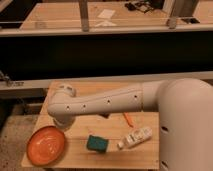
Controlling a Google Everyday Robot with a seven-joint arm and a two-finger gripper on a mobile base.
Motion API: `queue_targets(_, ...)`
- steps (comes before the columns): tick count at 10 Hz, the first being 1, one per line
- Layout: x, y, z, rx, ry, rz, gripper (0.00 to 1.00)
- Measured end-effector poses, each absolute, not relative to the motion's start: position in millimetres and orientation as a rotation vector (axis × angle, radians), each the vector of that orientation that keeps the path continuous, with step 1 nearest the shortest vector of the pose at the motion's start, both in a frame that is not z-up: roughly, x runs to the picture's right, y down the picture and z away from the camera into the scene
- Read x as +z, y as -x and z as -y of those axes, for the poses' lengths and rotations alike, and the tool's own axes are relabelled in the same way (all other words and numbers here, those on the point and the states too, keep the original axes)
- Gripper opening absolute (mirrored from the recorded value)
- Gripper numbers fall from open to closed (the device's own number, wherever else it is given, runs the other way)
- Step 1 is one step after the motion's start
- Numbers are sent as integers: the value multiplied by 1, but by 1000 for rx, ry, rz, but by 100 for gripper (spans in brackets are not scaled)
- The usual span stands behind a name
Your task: Pick up the ceramic bowl
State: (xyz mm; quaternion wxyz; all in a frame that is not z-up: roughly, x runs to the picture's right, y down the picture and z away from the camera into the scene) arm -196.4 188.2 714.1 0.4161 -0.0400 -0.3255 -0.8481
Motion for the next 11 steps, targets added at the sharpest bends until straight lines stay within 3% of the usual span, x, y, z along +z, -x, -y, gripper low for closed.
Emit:
queue_targets(4,714,198,-189,-2133,99,832,47)
queue_targets(8,725,207,-196,-2137,98,851,73)
queue_targets(11,732,211,-199,-2135,99,857,73)
